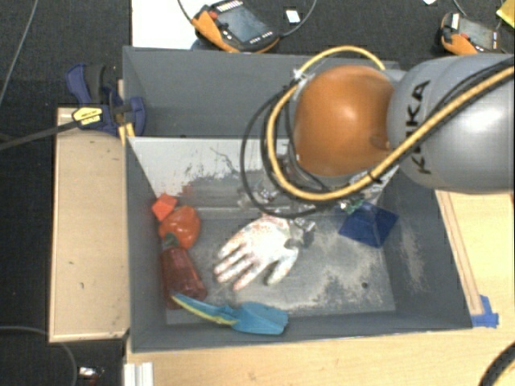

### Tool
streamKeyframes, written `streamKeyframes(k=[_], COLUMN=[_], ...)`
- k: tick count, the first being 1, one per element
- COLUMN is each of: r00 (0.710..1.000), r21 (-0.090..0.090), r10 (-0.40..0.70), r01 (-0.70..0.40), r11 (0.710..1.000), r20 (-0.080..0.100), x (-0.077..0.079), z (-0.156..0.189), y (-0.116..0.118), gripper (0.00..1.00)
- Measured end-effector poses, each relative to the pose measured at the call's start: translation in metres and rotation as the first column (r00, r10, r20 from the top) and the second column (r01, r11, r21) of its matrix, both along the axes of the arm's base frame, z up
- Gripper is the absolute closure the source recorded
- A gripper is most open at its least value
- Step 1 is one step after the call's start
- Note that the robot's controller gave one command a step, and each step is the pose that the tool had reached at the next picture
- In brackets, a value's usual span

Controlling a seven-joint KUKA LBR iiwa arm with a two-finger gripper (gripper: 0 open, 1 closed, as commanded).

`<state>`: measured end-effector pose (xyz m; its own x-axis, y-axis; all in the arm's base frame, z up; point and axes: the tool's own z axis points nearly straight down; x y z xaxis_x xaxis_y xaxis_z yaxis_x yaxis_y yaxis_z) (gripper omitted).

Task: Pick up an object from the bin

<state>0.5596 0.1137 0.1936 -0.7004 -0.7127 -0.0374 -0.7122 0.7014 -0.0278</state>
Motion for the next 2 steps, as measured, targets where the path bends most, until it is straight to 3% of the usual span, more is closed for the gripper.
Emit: streamKeyframes(k=[1, 2], r00=[0.999, 0.991], r21=[0.003, 0.013], r10=[-0.038, -0.134], r01=[0.038, 0.133], r11=[0.999, 0.991], r20=[0.003, 0.017], x=[-0.02, 0.006], z=[-0.098, -0.048], y=[0.002, -0.007], gripper=[0.0, 1.0])
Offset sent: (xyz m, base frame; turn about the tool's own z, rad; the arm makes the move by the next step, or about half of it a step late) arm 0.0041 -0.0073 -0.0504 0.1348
